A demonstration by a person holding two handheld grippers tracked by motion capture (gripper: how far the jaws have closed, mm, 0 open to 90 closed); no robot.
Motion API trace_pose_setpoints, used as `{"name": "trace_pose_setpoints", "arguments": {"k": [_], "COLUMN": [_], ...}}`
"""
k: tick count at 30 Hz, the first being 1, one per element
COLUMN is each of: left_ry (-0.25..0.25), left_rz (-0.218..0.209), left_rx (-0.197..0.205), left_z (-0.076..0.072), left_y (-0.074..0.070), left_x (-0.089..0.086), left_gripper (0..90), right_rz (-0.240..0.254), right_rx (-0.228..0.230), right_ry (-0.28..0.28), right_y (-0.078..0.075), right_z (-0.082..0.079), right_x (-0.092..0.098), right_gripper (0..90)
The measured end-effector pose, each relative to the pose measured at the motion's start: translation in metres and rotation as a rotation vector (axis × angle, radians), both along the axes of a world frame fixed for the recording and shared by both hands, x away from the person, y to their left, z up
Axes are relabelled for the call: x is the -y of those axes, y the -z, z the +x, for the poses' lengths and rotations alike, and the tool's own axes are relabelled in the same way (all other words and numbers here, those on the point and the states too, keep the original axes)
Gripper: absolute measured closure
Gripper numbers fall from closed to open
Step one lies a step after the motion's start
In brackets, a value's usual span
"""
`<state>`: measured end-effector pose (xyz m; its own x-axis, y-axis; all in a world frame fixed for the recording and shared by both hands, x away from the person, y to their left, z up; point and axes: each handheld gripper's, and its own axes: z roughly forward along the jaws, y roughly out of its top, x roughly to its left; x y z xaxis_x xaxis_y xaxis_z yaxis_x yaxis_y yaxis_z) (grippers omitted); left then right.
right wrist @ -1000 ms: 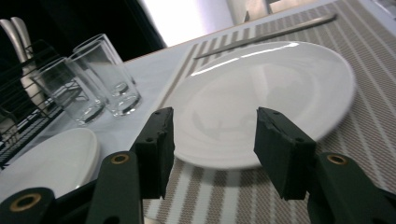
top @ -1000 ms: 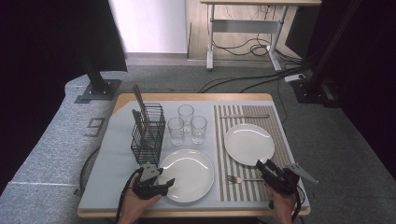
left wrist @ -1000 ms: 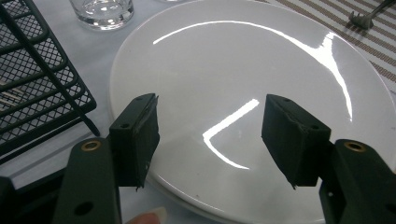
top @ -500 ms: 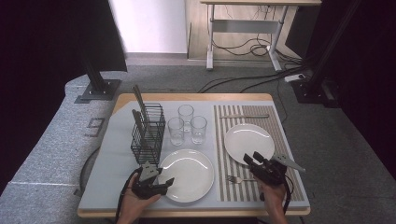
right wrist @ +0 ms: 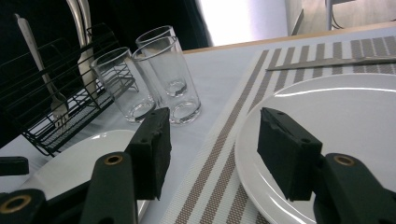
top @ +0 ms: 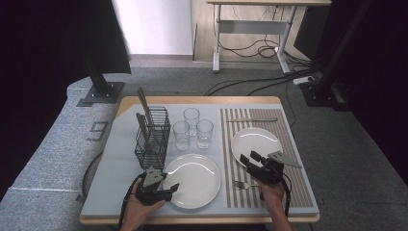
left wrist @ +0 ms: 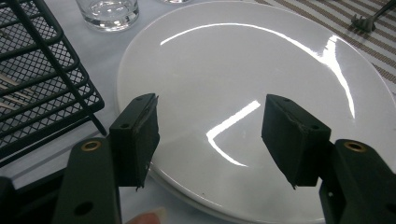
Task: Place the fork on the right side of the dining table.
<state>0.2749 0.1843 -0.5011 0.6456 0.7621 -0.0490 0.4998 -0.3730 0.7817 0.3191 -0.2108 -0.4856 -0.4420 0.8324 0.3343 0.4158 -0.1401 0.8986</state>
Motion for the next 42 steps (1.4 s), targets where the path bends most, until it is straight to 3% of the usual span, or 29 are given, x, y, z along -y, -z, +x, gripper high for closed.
{"name": "trace_pose_setpoints", "arguments": {"k": [42], "left_ry": [-0.007], "left_rz": [0.002], "left_rx": [-0.002], "left_z": [0.0], "left_y": [0.001], "left_x": [-0.002], "left_gripper": [36.5], "right_rz": [-0.021], "right_rx": [0.03], "right_ry": [-0.085], "right_y": [-0.005], "right_z": [0.03], "right_x": [-0.044], "right_gripper": [43.5]}}
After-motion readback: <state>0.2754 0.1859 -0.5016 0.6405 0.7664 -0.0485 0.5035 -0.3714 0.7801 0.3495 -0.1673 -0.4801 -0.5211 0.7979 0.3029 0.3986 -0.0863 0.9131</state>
